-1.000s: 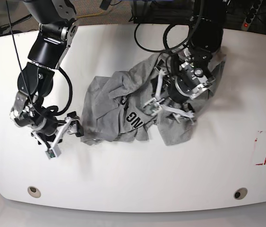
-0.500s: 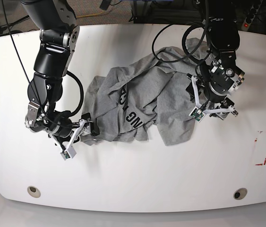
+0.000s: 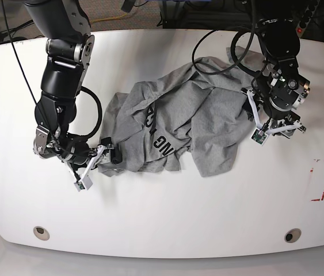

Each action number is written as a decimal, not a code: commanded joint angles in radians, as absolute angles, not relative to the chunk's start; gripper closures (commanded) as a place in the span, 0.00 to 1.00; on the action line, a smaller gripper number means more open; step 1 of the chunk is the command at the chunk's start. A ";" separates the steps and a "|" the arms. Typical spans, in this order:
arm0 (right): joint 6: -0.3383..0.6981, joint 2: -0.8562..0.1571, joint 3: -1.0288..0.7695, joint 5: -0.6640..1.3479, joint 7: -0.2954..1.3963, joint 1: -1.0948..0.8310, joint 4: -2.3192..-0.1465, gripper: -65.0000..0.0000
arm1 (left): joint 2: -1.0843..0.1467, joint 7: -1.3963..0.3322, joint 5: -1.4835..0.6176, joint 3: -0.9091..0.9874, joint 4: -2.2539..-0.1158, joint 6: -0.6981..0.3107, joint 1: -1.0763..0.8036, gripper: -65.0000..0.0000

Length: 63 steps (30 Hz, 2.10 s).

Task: Fold the T-shirt properly
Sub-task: 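Pull the shirt toward the right gripper and grasp its edge with right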

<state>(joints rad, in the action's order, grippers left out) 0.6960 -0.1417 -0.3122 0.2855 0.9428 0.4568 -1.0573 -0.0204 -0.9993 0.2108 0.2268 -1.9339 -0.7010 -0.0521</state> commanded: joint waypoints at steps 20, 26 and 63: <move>0.698 -0.124 -0.242 0.311 0.917 0.492 -1.081 0.46 | -0.025 -0.980 0.176 0.223 -1.945 -0.698 -0.084 0.41; 0.698 -0.120 -0.239 0.311 0.918 0.483 -1.158 0.45 | -0.059 -0.980 0.117 0.223 -1.933 -0.698 -0.084 0.41; 0.698 -0.128 -0.239 0.302 0.914 0.481 -1.078 1.00 | -0.346 -1.216 -0.750 0.338 -1.992 -0.698 -0.260 0.20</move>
